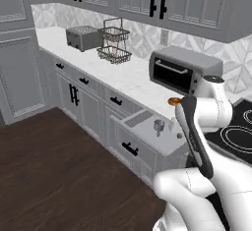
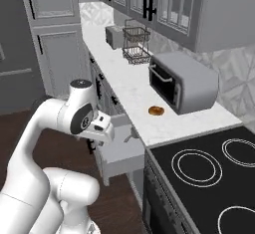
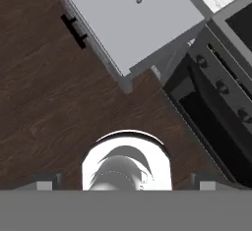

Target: Pick the measuring cup from the drawer and place it on the counter.

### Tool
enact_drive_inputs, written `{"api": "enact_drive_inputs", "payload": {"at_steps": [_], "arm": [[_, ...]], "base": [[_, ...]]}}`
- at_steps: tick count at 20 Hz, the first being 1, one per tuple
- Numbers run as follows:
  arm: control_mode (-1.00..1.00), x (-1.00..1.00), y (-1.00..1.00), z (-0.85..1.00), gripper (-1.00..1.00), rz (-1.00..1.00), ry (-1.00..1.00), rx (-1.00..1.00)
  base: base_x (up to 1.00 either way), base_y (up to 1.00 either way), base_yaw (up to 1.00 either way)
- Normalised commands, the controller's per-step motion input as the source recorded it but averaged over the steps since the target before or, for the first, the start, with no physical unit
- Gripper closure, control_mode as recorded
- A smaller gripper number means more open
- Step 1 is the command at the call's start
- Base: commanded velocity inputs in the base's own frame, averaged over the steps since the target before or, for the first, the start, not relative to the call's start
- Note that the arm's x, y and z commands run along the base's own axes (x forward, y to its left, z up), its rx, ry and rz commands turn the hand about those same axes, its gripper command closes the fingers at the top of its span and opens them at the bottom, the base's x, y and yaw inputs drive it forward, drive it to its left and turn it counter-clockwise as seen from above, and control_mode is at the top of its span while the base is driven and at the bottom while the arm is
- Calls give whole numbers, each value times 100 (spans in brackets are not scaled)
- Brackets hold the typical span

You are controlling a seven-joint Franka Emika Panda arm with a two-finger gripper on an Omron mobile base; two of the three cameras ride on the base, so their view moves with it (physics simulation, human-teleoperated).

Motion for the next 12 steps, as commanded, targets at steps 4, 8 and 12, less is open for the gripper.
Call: {"api": "enact_drive_inputs", "payload": {"at_steps": [4,8,12], "arm": [[100,0,0,0,-100,0,0,0],[100,0,0,0,-100,0,0,0],[100,0,0,0,-100,0,0,0]], "base": [[-23,-79,69],[0,-96,36],[26,-69,22]]}}
